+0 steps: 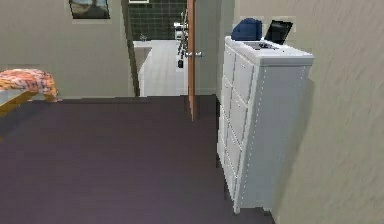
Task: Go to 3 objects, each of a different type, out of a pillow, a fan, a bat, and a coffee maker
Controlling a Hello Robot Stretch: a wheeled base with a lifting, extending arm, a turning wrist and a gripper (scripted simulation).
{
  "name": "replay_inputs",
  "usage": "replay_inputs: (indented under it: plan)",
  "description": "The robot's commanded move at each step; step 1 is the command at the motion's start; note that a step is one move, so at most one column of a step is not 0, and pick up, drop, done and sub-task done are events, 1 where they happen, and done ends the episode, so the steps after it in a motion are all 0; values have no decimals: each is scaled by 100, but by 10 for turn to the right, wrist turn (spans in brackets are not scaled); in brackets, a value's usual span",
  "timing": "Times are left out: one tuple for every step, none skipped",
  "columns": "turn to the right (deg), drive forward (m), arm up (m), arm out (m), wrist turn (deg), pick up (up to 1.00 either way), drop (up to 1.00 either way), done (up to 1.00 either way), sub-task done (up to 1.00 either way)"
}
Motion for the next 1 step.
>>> replay_inputs:
  plan:
    - [-210,0,0,0,0,0,0,0,0]
